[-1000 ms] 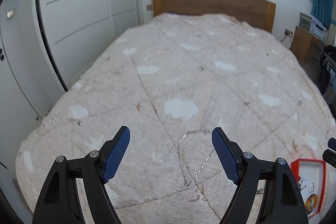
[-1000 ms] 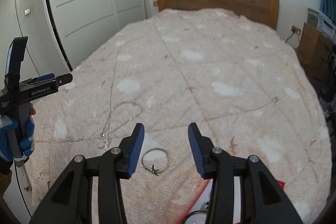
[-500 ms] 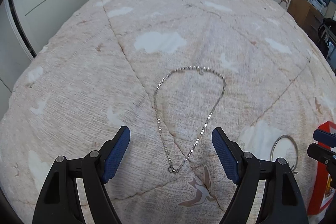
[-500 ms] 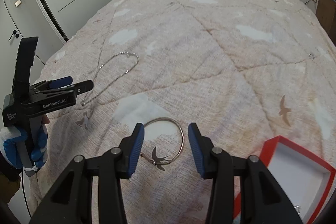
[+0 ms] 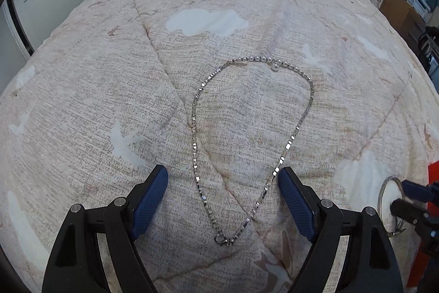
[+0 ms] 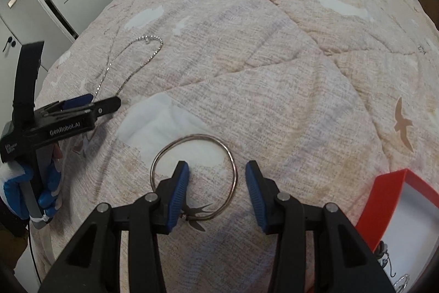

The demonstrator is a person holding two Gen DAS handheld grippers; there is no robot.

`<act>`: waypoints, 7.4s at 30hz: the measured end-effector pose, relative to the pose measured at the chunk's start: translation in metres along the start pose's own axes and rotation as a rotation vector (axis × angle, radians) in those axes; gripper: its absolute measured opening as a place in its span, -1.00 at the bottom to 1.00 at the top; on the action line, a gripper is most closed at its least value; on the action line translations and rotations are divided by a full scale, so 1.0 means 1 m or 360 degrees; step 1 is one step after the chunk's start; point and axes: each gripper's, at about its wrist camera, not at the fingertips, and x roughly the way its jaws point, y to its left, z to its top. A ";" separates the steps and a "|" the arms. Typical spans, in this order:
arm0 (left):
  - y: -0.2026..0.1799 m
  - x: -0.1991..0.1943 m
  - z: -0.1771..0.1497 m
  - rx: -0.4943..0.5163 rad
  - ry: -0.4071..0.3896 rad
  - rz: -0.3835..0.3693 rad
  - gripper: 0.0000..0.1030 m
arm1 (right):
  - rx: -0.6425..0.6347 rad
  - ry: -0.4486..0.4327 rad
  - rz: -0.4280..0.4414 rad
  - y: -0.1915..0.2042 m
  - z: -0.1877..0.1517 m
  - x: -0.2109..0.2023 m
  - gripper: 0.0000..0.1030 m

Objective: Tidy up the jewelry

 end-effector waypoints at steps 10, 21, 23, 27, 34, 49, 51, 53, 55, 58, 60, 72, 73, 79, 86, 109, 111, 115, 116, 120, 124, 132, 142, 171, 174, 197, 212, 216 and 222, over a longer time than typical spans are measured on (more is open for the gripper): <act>-0.003 0.006 0.003 0.0012 -0.0012 0.0020 -0.09 | 0.0014 0.0114 -0.0052 0.001 0.002 0.017 -0.53; -0.009 -0.018 -0.002 0.0034 -0.0052 0.0089 -0.92 | -0.0033 -0.0011 -0.0093 0.014 -0.009 -0.008 -0.91; -0.008 -0.027 -0.004 0.0026 -0.0068 0.0087 -0.92 | -0.0043 -0.0060 -0.0095 0.016 -0.012 -0.017 -0.91; -0.012 -0.048 -0.008 0.0032 -0.0111 0.0074 -0.92 | -0.0062 -0.0167 -0.0089 0.022 -0.013 -0.042 -0.92; -0.023 -0.096 -0.010 0.0062 -0.0200 0.0050 -0.92 | -0.0060 -0.0262 -0.0098 0.028 -0.024 -0.085 -0.92; -0.063 -0.204 -0.033 0.0169 -0.0385 -0.0034 -0.92 | -0.0033 -0.0451 -0.0167 0.042 -0.057 -0.185 -0.92; -0.071 -0.218 -0.039 0.0189 -0.0411 -0.0046 -0.92 | -0.0029 -0.0480 -0.0187 0.043 -0.063 -0.200 -0.92; -0.079 -0.232 -0.044 0.0208 -0.0438 -0.0066 -0.92 | -0.0026 -0.0504 -0.0206 0.044 -0.070 -0.214 -0.92; -0.088 -0.244 -0.049 0.0228 -0.0466 -0.0083 -0.92 | -0.0021 -0.0525 -0.0225 0.044 -0.076 -0.226 -0.92; -0.101 -0.262 -0.056 0.0263 -0.0501 -0.0113 -0.92 | -0.0015 -0.0557 -0.0259 0.043 -0.085 -0.245 -0.92; -0.111 -0.272 -0.060 0.0287 -0.0521 -0.0131 -0.92 | -0.0004 -0.0583 -0.0280 0.041 -0.091 -0.257 -0.92; -0.179 -0.314 -0.081 0.0436 -0.0591 -0.0253 -0.92 | 0.0065 -0.0695 -0.0367 0.017 -0.128 -0.314 -0.92; -0.185 -0.315 -0.083 0.0448 -0.0594 -0.0260 -0.92 | 0.0072 -0.0703 -0.0372 0.014 -0.131 -0.318 -0.92; -0.216 -0.319 -0.088 0.0498 -0.0593 -0.0285 -0.92 | 0.0099 -0.0724 -0.0398 -0.004 -0.144 -0.335 -0.92; -0.247 -0.309 -0.093 0.0544 -0.0556 -0.0308 -0.92 | 0.0150 -0.0728 -0.0414 -0.033 -0.155 -0.341 -0.92; -0.331 -0.193 -0.081 0.0657 -0.0263 -0.0312 -0.92 | 0.0326 -0.0562 -0.0294 -0.141 -0.146 -0.247 -0.91; -0.336 -0.182 -0.081 0.0660 -0.0240 -0.0318 -0.92 | 0.0333 -0.0545 -0.0281 -0.147 -0.145 -0.236 -0.91; -0.344 -0.163 -0.082 0.0668 -0.0199 -0.0323 -0.92 | 0.0342 -0.0520 -0.0254 -0.154 -0.142 -0.220 -0.91; -0.345 -0.159 -0.082 0.0668 -0.0191 -0.0323 -0.92 | 0.0343 -0.0517 -0.0245 -0.155 -0.142 -0.217 -0.91; -0.347 -0.141 -0.083 0.0669 -0.0154 -0.0317 -0.92 | 0.0346 -0.0516 -0.0181 -0.158 -0.141 -0.205 -0.91; -0.345 -0.126 -0.084 0.0664 -0.0117 -0.0305 -0.92 | 0.0372 -0.0491 -0.0157 -0.165 -0.141 -0.192 -0.91; -0.343 -0.105 -0.089 0.0657 -0.0066 -0.0304 -0.92 | 0.0426 -0.0443 -0.0199 -0.181 -0.146 -0.174 -0.91; -0.338 -0.081 -0.101 0.0665 0.0008 -0.0275 -0.92 | 0.0463 -0.0372 -0.0225 -0.194 -0.149 -0.157 -0.91; -0.325 -0.082 -0.127 0.0655 0.0087 -0.0221 -0.47 | 0.0435 -0.0137 -0.0340 -0.179 -0.168 -0.145 -0.36; -0.324 -0.090 -0.130 0.0659 0.0074 -0.0230 -0.37 | 0.0437 -0.0143 -0.0351 -0.176 -0.170 -0.152 -0.35; -0.300 -0.174 -0.138 0.0587 -0.0089 -0.0273 0.29 | 0.0517 -0.0294 -0.0440 -0.140 -0.192 -0.219 -0.13; -0.253 -0.228 -0.147 0.0425 -0.0248 -0.0142 0.49 | 0.0460 -0.0406 -0.0522 -0.086 -0.199 -0.250 0.10; -0.230 -0.246 -0.151 0.0380 -0.0298 -0.0107 0.59 | 0.0434 -0.0419 -0.0516 -0.066 -0.201 -0.252 0.13; -0.194 -0.274 -0.161 0.0314 -0.0371 -0.0081 0.66 | 0.0398 -0.0443 -0.0499 -0.037 -0.208 -0.258 0.18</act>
